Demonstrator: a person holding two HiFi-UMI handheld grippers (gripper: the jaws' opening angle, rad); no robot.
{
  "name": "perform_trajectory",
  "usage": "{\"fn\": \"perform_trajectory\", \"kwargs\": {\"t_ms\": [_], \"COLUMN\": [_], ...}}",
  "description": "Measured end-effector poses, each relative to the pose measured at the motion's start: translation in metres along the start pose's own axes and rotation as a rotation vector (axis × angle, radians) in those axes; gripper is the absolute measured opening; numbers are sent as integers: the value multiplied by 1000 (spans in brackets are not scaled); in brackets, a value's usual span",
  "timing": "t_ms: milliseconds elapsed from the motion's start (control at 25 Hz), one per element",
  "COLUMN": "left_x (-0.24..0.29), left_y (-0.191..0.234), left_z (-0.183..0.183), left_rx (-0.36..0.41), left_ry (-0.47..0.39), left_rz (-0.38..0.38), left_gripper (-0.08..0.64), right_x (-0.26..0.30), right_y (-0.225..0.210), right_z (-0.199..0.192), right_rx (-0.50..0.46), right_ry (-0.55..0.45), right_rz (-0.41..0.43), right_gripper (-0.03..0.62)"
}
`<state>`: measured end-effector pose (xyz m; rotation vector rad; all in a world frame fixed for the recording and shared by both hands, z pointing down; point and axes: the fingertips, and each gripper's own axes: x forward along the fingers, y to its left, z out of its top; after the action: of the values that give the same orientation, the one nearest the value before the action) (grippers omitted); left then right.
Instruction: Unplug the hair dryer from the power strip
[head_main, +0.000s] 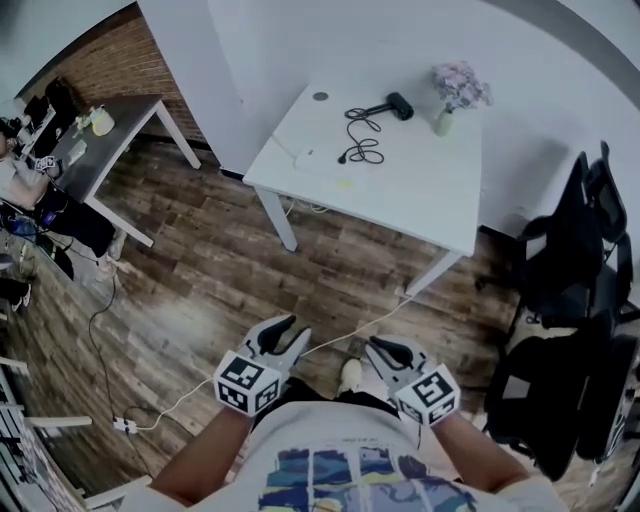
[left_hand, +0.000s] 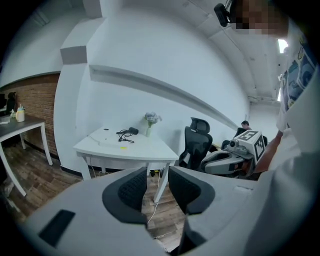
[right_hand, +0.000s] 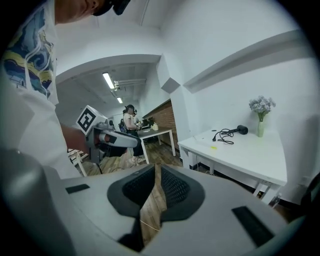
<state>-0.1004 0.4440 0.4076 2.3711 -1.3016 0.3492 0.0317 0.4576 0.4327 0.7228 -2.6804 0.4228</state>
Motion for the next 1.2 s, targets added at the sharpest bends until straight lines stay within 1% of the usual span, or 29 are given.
{"fn": "perform_trajectory", "kwargs": {"t_ms": [40,160,280,360,480,600,720,880,1200], "left_x": [8,27,40,50,68,91,112,142,180], "left_y": [3,7,13,22,40,59,79,119,199], "left_z": [3,10,20,26,33,43,58,83,119], "left_rx": [-3,-5,-10,-9,-3,-6,5,26,49], "left_ry": [2,14,9,10,11,11,7,21,33], "left_rz": [9,27,36,35,23,-6,-46,-99,-187], "left_gripper": [124,127,127,129,132,137,141,140,141], "right_x": [2,10,19,28,44,57,73,106,186], "right_y": [-9,-28,-43,-54,-72,-96,-120,-149,-185], "right_z": [-1,-4,-7,-2,11,15,22,48,92], "right_rx": [5,2,20,22,13,7,11,32,39], "right_ry": [5,-31,-16,-18,-29,-18,8,16,34], "right_rz": [3,23,32,32,11,-17,-58,-115,-195], "right_gripper": [40,43,43,43,41,38,34,25,15]}}
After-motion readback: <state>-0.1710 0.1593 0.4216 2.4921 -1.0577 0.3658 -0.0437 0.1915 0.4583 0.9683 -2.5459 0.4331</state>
